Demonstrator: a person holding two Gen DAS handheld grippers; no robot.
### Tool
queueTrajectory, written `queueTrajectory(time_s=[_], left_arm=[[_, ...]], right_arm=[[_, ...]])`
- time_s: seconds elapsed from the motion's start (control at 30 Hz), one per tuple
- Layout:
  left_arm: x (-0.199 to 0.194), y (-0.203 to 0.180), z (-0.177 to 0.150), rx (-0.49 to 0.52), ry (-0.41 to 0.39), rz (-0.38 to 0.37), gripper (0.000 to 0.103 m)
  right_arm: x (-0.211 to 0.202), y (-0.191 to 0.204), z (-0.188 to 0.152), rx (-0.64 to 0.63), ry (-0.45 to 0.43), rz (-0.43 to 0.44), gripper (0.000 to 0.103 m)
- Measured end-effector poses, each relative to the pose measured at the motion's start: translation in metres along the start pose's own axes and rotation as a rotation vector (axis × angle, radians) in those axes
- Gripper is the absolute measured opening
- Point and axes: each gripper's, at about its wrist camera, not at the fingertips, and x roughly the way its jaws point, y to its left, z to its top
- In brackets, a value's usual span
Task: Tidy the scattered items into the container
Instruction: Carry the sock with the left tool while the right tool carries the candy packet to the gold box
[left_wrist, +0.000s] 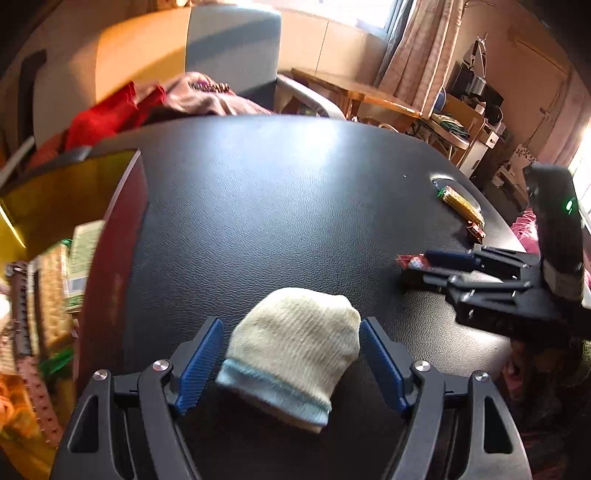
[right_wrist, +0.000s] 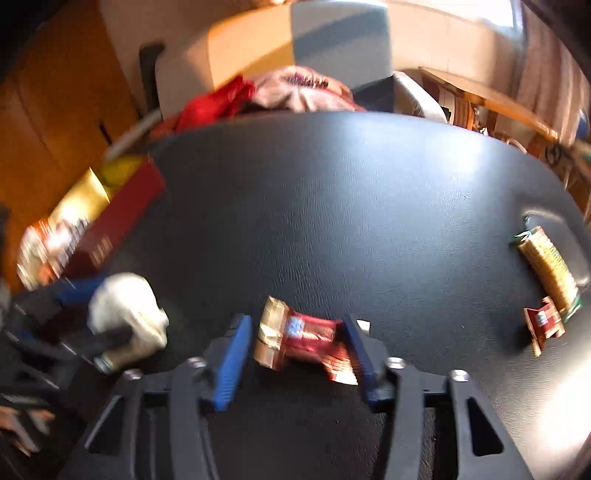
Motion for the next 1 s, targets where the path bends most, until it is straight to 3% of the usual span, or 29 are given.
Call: queueTrajectory(time_s=[0.13, 0.37, 0.5, 0.57, 0.73, 0.83, 1.0], left_arm=[[-0.007, -0.003, 0.001, 0.032, -0.033, -0.002, 0.080], [-0.017, -0.003, -0.012, 0.063, -0.047, -0.037, 0.083], [-0.018, -0.001, -0.012, 0.051, -0.034, -0.050, 0.083], [-0.013, -0.004, -0.007, 0.055, -0.022, -0.055, 0.083], [0.003, -0.009, 0.006, 0.078, 0.016, -0.053, 0.084], [0.014, -0.008, 0.013, 0.079, 0.040, -0.050, 0.084], [0.032, 0.002, 0.014, 0.021, 0.089, -0.072, 0.084]], right_arm=[[-0.015, 0.007, -0.018, -0.016, 0.025, 0.028, 0.043], [-0.046, 0.005, -0.045, 0.015, -0.012, 0.068, 0.055], [-0.042, 0.006, -0.045, 0.000, -0.009, 0.061, 0.059], [-0.037, 0.006, -0.043, 0.023, 0.007, 0.056, 0.068], [-0.025, 0.009, -0.043, 0.088, 0.021, 0.035, 0.070], [-0.019, 0.014, -0.046, 0.080, 0.008, -0.011, 0.069], [-0.019, 0.014, -0.050, 0.078, -0.041, -0.061, 0.050]])
